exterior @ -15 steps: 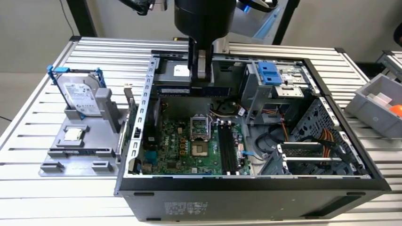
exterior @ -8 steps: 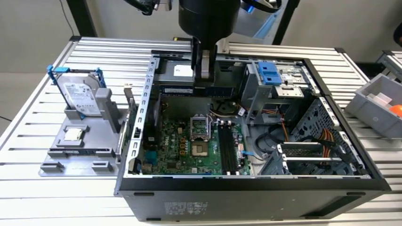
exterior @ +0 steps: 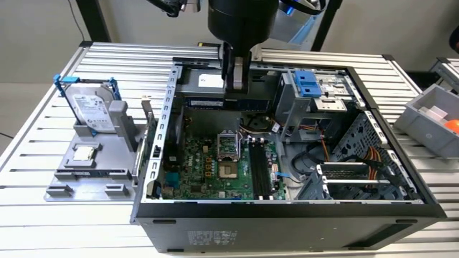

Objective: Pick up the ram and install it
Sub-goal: 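Pick up the ram and move it above insertion slot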

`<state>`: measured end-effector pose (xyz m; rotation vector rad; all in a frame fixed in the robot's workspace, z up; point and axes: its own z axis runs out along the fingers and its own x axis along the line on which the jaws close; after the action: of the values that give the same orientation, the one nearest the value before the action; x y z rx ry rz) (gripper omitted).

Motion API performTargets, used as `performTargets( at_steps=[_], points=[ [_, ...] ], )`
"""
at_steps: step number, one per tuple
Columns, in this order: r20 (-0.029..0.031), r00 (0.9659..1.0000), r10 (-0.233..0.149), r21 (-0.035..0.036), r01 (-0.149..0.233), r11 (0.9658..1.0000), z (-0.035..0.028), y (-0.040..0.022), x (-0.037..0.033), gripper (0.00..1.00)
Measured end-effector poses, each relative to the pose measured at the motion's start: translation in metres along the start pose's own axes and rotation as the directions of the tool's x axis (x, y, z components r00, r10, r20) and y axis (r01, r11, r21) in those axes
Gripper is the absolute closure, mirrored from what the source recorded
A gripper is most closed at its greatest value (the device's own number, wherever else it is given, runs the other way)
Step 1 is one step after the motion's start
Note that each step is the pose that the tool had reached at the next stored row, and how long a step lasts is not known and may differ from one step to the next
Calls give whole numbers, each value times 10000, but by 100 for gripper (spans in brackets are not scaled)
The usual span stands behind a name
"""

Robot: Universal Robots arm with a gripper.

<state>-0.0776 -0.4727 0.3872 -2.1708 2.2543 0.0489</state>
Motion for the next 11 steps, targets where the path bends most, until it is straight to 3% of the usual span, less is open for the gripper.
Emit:
performTargets(
  at_steps=[11],
  points=[
    [-1, 10000, 2, -4, -2, 10000, -3, -197, -7, 100]
  ],
)
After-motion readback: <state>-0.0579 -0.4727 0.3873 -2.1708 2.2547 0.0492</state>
